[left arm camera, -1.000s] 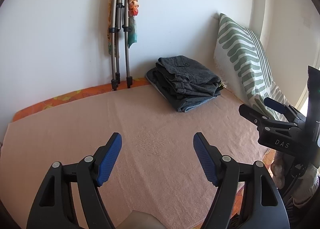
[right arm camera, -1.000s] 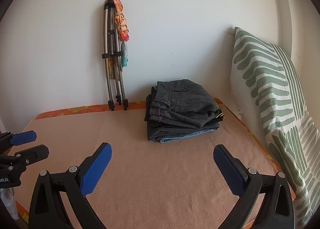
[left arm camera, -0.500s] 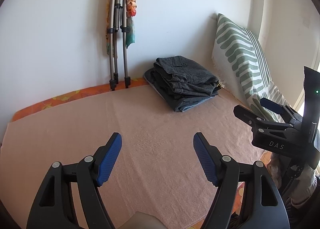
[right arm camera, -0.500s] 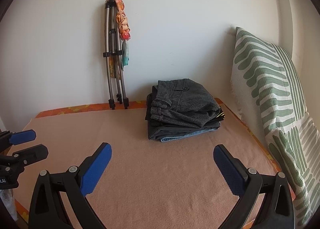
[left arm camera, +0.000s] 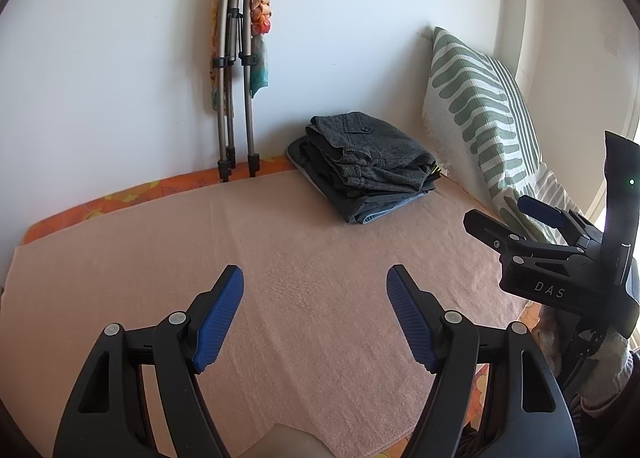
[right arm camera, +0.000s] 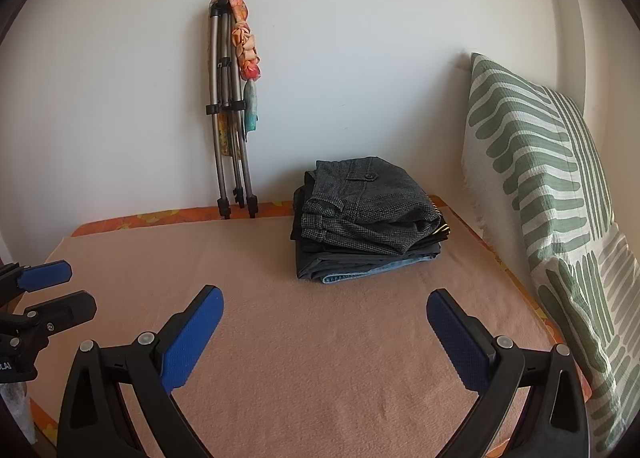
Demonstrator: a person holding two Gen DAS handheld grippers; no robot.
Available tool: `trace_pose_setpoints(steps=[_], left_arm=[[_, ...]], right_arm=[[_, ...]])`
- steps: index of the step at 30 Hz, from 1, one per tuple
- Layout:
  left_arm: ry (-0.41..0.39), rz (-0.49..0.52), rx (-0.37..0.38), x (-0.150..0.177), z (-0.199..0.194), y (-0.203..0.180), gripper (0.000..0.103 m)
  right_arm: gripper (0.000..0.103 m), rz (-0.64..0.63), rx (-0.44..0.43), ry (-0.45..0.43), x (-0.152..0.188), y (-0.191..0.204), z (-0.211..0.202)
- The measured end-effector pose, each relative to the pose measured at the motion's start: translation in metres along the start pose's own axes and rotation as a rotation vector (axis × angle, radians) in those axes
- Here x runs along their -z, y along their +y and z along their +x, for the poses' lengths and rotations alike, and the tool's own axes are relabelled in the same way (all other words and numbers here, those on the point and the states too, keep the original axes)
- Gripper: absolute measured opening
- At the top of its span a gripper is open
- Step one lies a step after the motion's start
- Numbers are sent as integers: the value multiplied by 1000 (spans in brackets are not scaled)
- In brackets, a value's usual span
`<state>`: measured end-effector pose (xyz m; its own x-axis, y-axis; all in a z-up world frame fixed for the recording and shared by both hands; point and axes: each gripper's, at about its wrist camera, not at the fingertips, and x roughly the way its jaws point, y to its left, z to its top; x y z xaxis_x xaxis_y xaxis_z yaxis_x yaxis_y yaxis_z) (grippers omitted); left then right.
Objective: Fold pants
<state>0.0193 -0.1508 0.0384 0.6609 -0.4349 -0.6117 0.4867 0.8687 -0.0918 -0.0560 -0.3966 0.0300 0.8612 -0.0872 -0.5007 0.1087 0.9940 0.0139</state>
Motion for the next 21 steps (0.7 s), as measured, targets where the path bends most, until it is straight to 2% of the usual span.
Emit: trace_pose_setpoints(steps=[21], left_arm=[[-4,7,0,0,-2,-4,74]], right_arm=[[103,3,-7,5,1,2,2]])
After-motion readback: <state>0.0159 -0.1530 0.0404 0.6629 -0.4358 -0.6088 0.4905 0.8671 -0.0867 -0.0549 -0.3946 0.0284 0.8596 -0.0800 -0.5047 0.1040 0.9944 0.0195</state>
